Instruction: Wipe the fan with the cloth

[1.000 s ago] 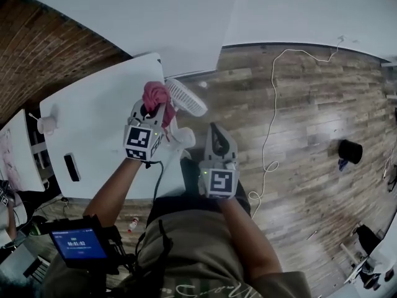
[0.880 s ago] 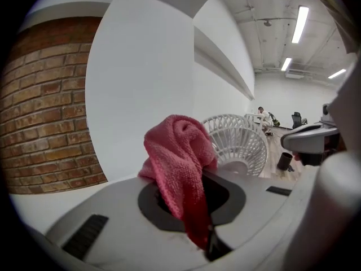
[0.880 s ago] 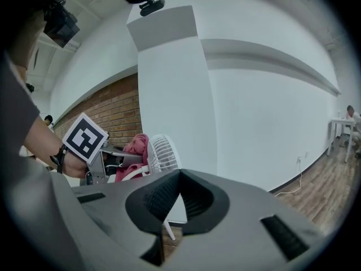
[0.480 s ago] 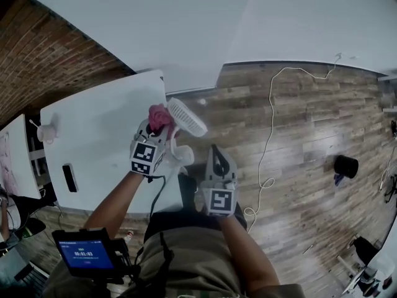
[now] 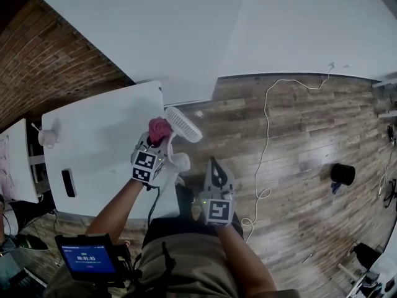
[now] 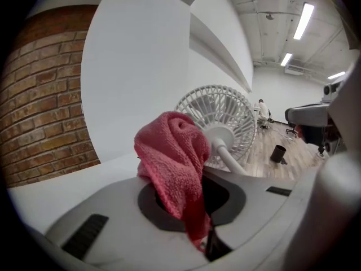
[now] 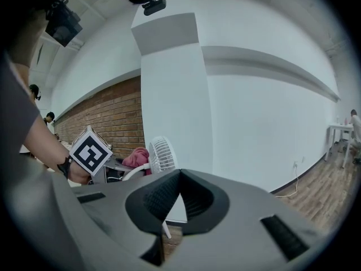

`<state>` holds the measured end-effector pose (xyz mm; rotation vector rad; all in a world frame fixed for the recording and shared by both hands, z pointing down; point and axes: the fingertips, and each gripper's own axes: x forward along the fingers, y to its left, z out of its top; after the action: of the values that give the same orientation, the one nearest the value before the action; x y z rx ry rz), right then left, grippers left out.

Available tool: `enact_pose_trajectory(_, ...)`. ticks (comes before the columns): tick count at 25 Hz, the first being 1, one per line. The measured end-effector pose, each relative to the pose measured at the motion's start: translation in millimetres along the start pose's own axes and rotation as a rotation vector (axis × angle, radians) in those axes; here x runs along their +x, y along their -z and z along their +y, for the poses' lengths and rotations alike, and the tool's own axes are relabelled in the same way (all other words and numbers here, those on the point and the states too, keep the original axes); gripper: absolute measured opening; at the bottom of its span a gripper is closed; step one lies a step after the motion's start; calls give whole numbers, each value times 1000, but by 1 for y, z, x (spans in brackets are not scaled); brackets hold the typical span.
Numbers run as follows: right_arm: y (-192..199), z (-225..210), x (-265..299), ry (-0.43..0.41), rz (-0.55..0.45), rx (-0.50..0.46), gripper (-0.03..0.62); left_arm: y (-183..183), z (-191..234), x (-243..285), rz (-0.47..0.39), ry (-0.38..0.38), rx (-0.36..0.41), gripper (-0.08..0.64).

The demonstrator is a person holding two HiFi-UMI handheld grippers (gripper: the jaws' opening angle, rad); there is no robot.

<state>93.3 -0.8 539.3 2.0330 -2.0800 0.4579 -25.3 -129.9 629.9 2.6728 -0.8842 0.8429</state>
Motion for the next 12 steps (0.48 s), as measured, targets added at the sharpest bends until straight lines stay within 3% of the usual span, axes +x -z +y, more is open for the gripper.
enact_pose_trajectory(6,-7,17,-7,-37,-19,-17,0,1,2,-14,-11,-21,7,52)
enact_pose_trajectory(12,-20,12,-6,-35,-49,-20,0,-29,17,-47,-119,-104,-53,52)
